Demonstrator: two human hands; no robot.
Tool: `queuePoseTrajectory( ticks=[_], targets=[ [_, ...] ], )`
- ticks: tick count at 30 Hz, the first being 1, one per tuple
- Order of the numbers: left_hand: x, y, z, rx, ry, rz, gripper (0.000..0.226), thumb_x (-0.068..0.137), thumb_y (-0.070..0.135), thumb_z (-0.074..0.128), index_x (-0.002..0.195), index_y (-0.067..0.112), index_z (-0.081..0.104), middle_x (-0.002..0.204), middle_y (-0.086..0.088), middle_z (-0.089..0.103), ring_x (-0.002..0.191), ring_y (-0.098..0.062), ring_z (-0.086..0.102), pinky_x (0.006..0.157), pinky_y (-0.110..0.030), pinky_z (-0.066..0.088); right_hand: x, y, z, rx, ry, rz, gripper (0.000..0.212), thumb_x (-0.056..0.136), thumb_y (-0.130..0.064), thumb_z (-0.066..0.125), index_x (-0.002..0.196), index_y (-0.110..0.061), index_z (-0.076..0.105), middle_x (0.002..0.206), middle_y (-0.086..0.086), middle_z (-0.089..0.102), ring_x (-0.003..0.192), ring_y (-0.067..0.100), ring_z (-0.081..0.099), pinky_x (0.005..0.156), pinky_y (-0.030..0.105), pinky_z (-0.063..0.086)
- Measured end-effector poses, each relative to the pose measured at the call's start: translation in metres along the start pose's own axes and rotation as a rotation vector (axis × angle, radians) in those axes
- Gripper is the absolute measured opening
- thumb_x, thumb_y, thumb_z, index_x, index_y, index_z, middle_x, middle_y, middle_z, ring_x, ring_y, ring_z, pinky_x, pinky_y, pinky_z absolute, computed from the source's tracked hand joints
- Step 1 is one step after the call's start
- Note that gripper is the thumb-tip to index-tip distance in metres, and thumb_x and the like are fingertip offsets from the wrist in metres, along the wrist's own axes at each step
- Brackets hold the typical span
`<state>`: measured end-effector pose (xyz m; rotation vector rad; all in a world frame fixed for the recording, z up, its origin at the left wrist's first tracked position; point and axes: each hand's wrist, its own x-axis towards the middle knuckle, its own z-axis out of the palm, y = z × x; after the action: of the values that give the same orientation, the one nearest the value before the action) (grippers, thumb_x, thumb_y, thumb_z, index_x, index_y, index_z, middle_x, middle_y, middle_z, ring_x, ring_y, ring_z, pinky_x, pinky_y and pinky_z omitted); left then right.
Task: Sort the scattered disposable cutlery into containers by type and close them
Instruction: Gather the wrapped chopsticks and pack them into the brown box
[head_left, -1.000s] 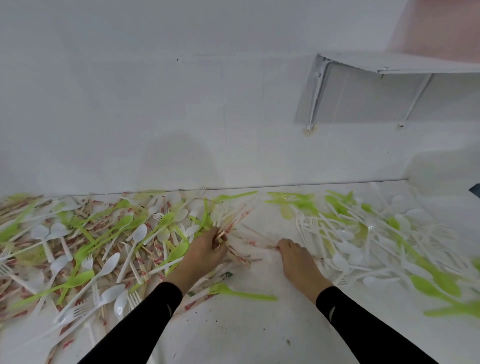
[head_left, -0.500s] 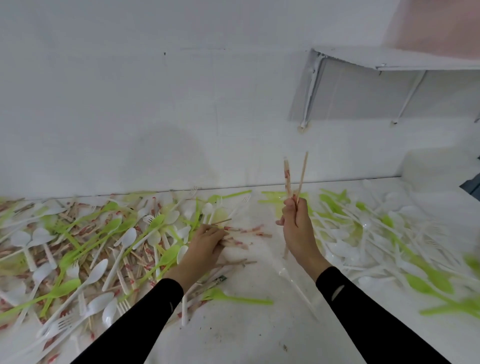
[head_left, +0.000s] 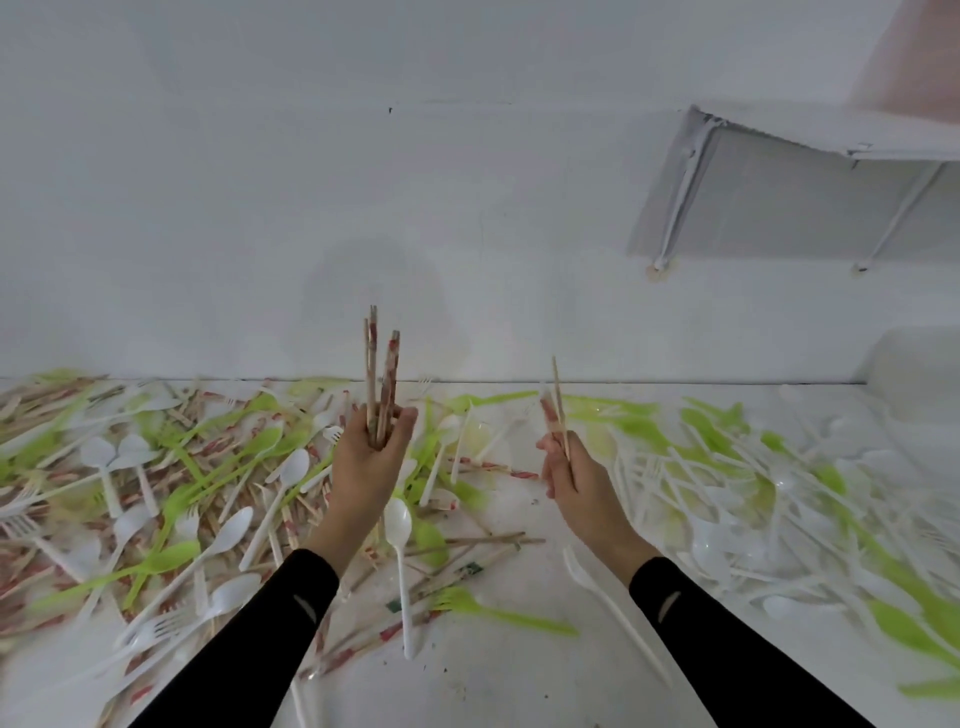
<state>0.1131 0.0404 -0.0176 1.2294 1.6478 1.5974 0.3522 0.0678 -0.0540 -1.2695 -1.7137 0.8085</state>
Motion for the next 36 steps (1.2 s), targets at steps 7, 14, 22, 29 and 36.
queuePoseTrajectory(
  ticks=[7,14,22,29,36],
  targets=[
    [0.005,-0.008,0.007,0.003,-0.116,-0.097,0.029,0.098,0.037,0.054,0.093,0.012,0.067,0.068,-0.007,0.068,0.051,-0.013,0.059,0.048,-0.024,0.048,0.036,0.01,0.031,-0.491,-0.251,0.068,0.027,0.103,-0.016,0.039,0.127,-0.011,0.051,0.118,0.006,0.048,0.085,0.027,0.058,0.072,0.039,0.049],
    [0.014,-0.03,0.031,0.44,-0.313,0.062,0.015,0.087,0.049,0.067,0.085,0.035,0.065,0.065,0.0,0.066,0.054,-0.015,0.06,0.053,-0.037,0.049,0.035,0.036,0.032,-0.736,-0.364,0.232,0.027,0.102,-0.031,0.043,0.118,-0.01,0.05,0.122,0.006,0.042,0.086,0.025,0.054,0.069,0.03,0.04],
    [0.023,-0.039,0.078,0.962,-0.583,0.099,0.046,0.08,0.066,0.063,0.09,0.022,0.05,0.083,0.009,0.048,0.081,-0.017,0.054,0.06,-0.03,0.035,0.033,0.042,-0.032,-0.686,-0.317,0.354,0.019,0.102,-0.032,0.041,0.094,-0.015,0.039,0.083,0.001,0.052,0.078,0.024,0.05,0.064,0.032,0.036],
    [0.022,-0.057,0.087,1.13,-0.774,0.15,0.031,0.092,0.053,0.057,0.096,0.022,0.062,0.099,0.003,0.061,0.1,-0.021,0.06,0.076,-0.033,0.05,0.021,0.033,-0.077,-0.408,-0.126,0.444,0.038,0.097,-0.047,0.049,0.077,-0.016,0.061,0.059,-0.004,0.067,0.064,0.018,0.066,0.068,0.034,0.05],
    [0.034,-0.026,0.05,0.61,-0.456,0.209,0.024,0.097,0.03,0.059,0.076,0.019,0.065,0.057,-0.005,0.049,0.053,-0.01,0.04,0.051,-0.025,0.028,0.0,0.004,-0.049,-0.006,-0.203,0.465,0.03,0.101,-0.038,0.047,0.099,-0.008,0.05,0.064,0.006,0.059,0.05,0.022,0.065,0.049,0.031,0.053]
  ],
)
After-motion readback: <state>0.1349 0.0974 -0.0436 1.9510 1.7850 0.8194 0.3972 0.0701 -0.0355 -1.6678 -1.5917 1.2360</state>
